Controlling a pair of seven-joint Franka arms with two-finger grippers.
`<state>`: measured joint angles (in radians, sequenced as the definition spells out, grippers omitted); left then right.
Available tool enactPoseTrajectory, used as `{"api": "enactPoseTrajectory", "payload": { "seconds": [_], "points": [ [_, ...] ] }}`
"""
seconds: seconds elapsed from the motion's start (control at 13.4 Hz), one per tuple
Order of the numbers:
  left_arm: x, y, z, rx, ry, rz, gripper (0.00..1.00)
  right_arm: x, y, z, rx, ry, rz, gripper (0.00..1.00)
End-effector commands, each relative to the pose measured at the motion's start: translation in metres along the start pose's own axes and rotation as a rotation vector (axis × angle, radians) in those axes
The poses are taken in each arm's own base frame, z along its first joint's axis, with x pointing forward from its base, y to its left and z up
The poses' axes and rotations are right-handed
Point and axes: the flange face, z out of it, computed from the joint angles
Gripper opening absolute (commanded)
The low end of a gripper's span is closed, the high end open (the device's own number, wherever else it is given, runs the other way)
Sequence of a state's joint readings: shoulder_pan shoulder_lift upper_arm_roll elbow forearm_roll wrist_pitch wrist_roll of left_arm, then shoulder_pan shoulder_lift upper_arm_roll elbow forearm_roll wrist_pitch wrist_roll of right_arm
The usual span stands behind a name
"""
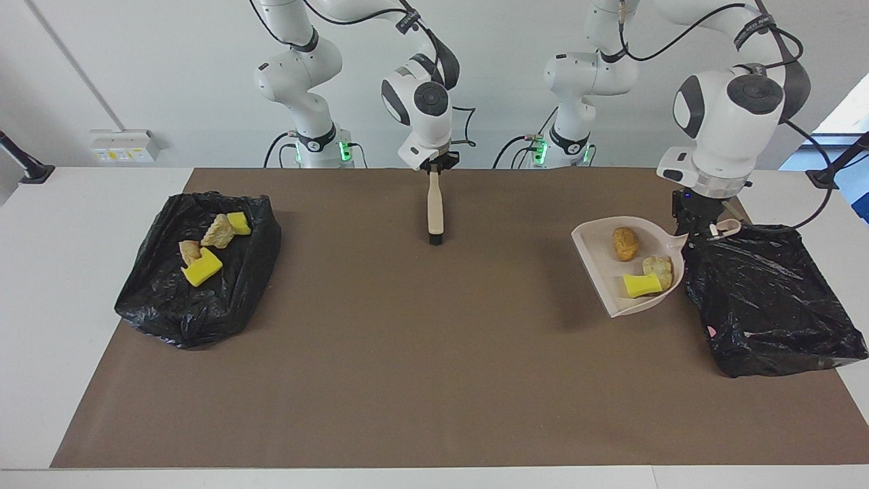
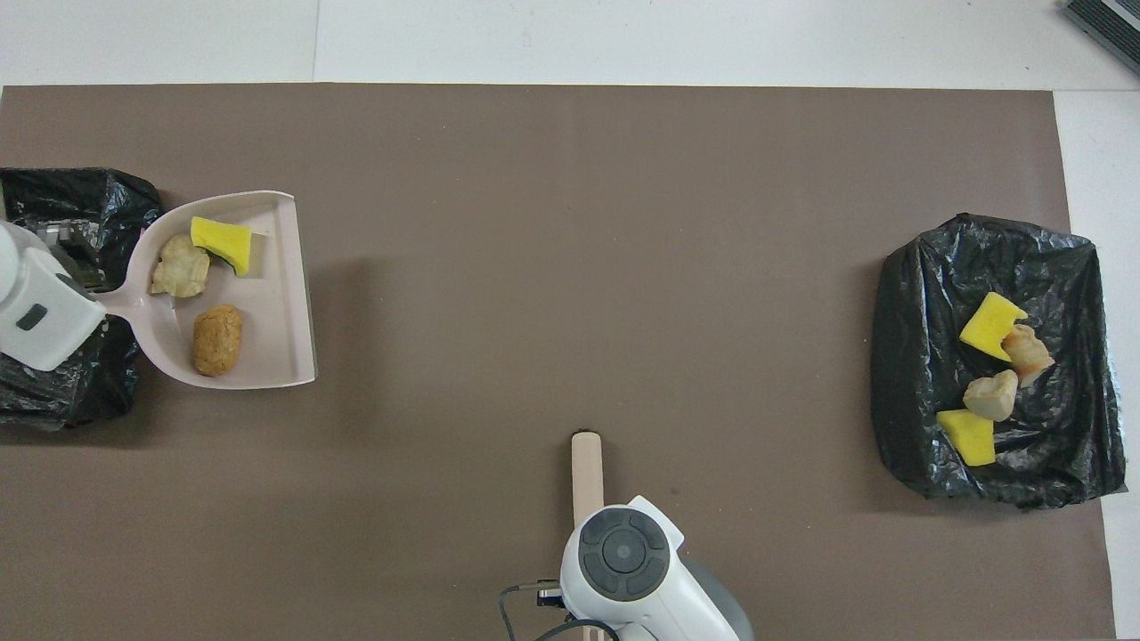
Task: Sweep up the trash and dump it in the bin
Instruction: 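Tip the dustpan into the bin with the left gripper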
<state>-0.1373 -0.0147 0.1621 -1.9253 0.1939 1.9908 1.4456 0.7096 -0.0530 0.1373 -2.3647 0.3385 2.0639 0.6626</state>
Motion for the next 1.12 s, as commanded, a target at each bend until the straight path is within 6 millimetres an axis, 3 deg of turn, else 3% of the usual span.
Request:
{"api": "enactPoseTrajectory", "payload": {
  "seconds": [0.0,0.3,0.37,0.45,0.52,0.75,0.9,1.04],
  "points": [
    [-0.048,-0.013,-0.005,0.007,0.038,-0.009,0.0,0.004,0.001,0.005,0.005,0.018,-0.005,0.0],
    [-0.123,-0.041,-0.014,-0.01,0.032,-0.02,0.0,0.012,-0.001,0.011,0.011,0.026,0.006,0.01],
    [-0.144,-0.047,-0.017,-0.027,0.018,-0.048,0.0,0.013,-0.002,0.011,0.013,0.025,0.005,0.26],
    [-0.162,-0.049,-0.015,-0.047,0.001,-0.061,0.0,0.016,-0.004,0.01,0.013,0.025,0.001,0.74],
    [-0.18,-0.052,-0.014,-0.044,-0.014,-0.034,0.0,0.017,-0.007,0.007,0.018,0.028,-0.003,1.0],
    [-0.237,-0.071,-0.006,-0.019,-0.079,0.037,0.0,0.033,-0.015,-0.006,0.031,0.05,-0.001,1.0],
    [-0.26,-0.081,0.004,-0.002,-0.12,0.109,0.0,0.053,-0.005,-0.021,0.047,0.082,-0.014,1.0],
    [-0.264,-0.088,0.003,0.01,-0.161,0.147,0.0,0.084,0.015,-0.054,0.046,0.157,0.001,1.0]
  ]
}}
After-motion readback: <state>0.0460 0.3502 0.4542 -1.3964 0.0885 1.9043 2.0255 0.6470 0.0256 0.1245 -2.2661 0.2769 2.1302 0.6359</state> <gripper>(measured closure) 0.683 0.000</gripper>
